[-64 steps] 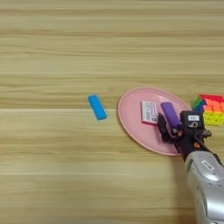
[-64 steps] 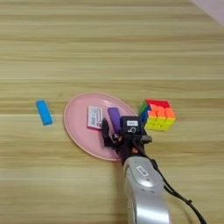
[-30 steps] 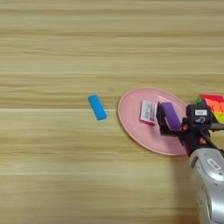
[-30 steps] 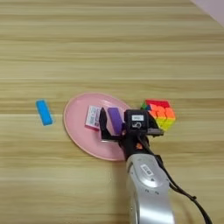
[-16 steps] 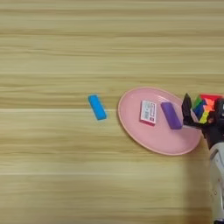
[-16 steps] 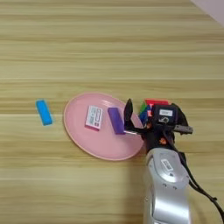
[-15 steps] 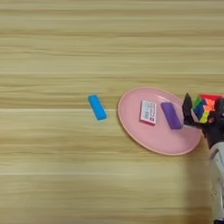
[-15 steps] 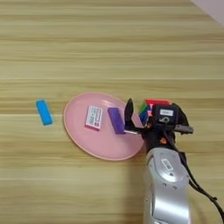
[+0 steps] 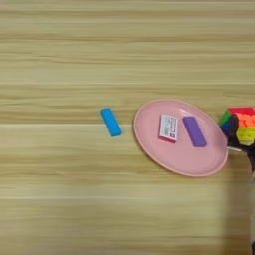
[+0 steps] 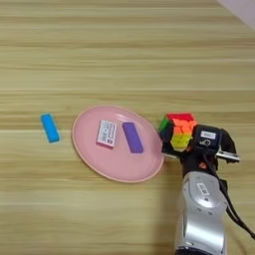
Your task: Move the objects on the table
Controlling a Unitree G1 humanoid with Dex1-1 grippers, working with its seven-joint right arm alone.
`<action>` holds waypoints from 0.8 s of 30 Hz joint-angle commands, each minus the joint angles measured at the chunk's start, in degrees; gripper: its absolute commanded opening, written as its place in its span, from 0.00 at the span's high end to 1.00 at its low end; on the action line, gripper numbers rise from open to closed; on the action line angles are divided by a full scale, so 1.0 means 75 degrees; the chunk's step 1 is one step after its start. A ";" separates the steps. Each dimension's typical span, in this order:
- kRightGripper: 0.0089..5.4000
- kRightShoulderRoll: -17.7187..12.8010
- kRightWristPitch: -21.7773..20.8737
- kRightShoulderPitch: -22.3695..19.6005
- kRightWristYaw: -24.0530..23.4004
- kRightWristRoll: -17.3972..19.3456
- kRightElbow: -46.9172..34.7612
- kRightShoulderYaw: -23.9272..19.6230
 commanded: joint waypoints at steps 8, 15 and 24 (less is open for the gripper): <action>0.01 -0.0376 -0.0669 -0.0555 0.0082 0.0058 0.0278 0.0138; 0.01 -0.0504 -0.0931 -0.0765 0.0154 0.0240 0.1111 0.0086; 0.01 -0.0589 -0.1233 -0.0930 0.0168 0.0264 0.1649 0.0140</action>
